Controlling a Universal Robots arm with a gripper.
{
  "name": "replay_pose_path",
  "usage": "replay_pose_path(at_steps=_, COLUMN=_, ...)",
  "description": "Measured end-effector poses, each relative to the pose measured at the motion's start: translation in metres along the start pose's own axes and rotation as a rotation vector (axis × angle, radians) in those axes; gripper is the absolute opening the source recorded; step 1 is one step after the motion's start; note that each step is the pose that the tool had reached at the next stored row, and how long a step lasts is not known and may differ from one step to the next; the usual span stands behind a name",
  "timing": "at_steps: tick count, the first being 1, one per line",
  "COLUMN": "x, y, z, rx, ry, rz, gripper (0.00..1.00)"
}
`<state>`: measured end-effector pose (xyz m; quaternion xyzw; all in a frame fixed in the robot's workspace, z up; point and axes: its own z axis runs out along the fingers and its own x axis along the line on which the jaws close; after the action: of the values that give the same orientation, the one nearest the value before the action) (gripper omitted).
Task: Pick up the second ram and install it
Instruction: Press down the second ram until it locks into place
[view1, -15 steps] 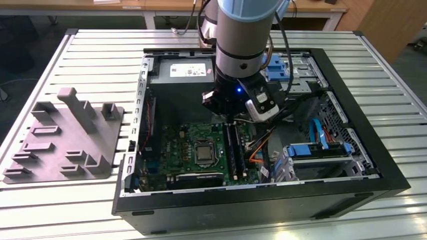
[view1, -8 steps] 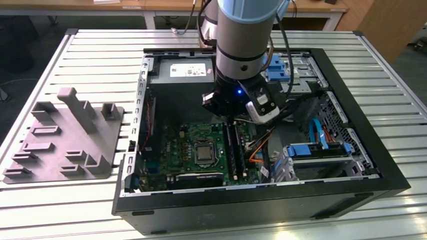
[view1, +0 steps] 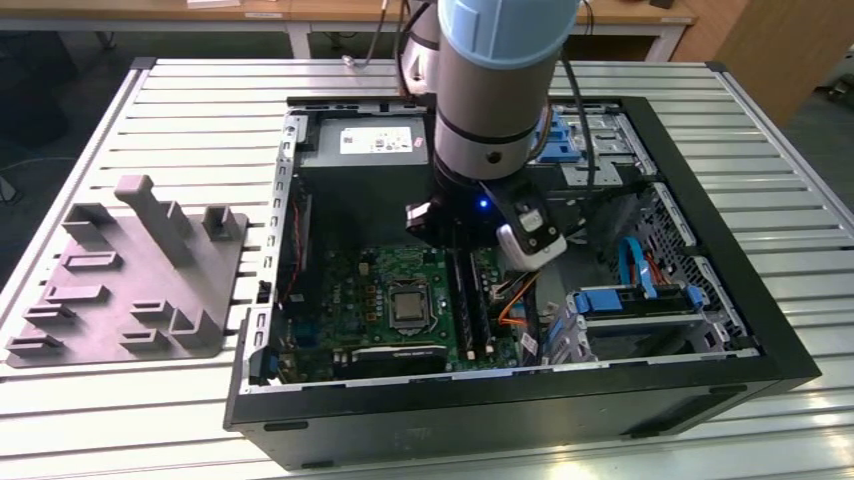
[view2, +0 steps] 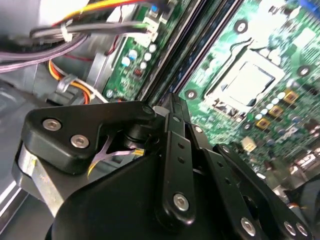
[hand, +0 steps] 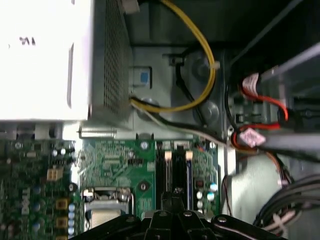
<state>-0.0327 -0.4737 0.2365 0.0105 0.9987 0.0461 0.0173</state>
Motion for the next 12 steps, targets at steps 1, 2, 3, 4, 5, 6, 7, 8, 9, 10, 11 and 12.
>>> replay_pose_path(at_steps=1, x=-0.0001, y=-0.0035, z=-0.0003, rx=0.0000, ry=0.0000, rz=0.000, gripper=0.10)
replay_pose_path(at_steps=2, x=-0.0002, y=-0.0067, z=-0.0007, rx=0.0001, ry=0.0001, rz=0.000, gripper=0.10)
replay_pose_path(at_steps=3, x=-0.0002, y=-0.0100, z=-0.0010, rx=0.0000, ry=0.0000, rz=0.000, gripper=0.10)
replay_pose_path(at_steps=4, x=-0.0003, y=-0.0131, z=-0.0012, rx=0.0000, ry=0.0000, rz=0.000, gripper=0.10)
replay_pose_path(at_steps=5, x=-0.0004, y=-0.0161, z=-0.0014, rx=-0.0002, ry=0.0000, rz=0.000, gripper=0.10)
replay_pose_path(at_steps=6, x=-0.0005, y=-0.0193, z=-0.0018, rx=0.0000, ry=0.0000, rz=0.000, gripper=0.10)
replay_pose_path(at_steps=7, x=-0.0005, y=-0.0224, z=-0.0021, rx=0.0001, ry=0.0001, rz=0.000, gripper=0.10)
replay_pose_path(at_steps=8, x=-0.0006, y=-0.0254, z=-0.0023, rx=0.0001, ry=0.0001, rz=0.000, gripper=0.10)
replay_pose_path(at_steps=9, x=-0.0006, y=-0.0281, z=-0.0025, rx=-0.0001, ry=0.0000, rz=0.000, gripper=0.10)
replay_pose_path(at_steps=10, x=-0.0007, y=-0.0307, z=-0.0026, rx=-0.0001, ry=0.0000, rz=0.000, gripper=0.10)
replay_pose_path(at_steps=11, x=-0.0008, y=-0.0335, z=-0.0030, rx=0.0002, ry=0.0003, rz=0.000, gripper=0.10)
replay_pose_path(at_steps=12, x=-0.0009, y=-0.0362, z=-0.0031, rx=0.0002, ry=0.0006, rz=0.000, gripper=0.10)
